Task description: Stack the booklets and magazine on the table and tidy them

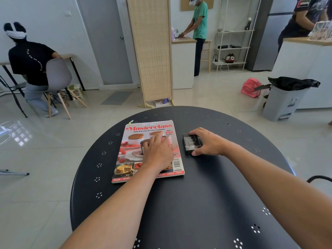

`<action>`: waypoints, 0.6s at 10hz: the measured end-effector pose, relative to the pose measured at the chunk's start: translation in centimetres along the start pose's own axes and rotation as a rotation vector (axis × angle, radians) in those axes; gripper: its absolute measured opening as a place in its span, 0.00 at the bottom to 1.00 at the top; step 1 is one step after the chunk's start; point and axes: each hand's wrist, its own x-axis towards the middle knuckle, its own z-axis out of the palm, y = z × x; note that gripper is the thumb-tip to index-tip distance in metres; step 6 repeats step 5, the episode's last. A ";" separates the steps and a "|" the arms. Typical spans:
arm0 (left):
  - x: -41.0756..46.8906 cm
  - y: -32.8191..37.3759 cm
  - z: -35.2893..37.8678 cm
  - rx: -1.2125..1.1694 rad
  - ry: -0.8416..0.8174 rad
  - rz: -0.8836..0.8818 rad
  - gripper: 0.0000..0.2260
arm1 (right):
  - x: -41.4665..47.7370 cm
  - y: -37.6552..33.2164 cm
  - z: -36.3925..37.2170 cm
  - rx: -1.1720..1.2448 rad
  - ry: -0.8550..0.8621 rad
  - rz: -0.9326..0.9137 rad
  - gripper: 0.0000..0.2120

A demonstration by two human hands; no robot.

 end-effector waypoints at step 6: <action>0.1 0.2 -1.2 -0.060 -0.019 -0.045 0.22 | -1.2 -0.8 -2.4 0.170 0.133 -0.075 0.51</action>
